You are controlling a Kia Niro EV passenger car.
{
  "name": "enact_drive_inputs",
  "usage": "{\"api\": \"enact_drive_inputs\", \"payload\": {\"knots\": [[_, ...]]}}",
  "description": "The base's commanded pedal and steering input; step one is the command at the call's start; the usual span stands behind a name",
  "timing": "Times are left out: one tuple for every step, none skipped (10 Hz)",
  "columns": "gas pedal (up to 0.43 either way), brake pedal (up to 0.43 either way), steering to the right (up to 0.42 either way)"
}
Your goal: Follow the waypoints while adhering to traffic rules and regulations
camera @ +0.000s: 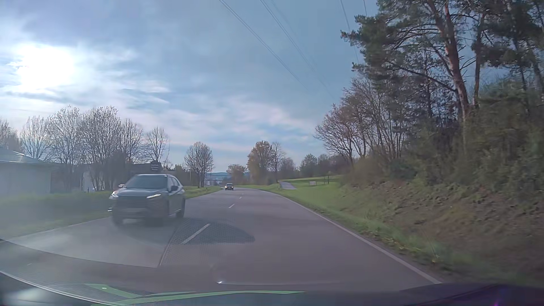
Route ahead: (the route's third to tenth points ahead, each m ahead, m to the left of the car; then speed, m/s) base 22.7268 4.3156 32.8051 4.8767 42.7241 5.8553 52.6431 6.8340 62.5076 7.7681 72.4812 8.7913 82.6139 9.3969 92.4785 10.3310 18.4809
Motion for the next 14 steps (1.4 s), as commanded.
{"api": "enact_drive_inputs", "payload": {"knots": [[0.138, 0.0, -0.007], [0.138, 0.0, -0.007], [0.138, 0.0, -0.006], [0.138, 0.0, -0.006], [0.138, 0.0, -0.006], [0.138, 0.0, -0.007], [0.138, 0.0, -0.007], [0.138, 0.0, -0.006], [0.138, 0.0, -0.007], [0.138, 0.0, -0.006], [0.138, 0.0, -0.007], [0.138, 0.0, -0.007], [0.13, 0.0, -0.006], [0.13, 0.0, -0.007]]}}
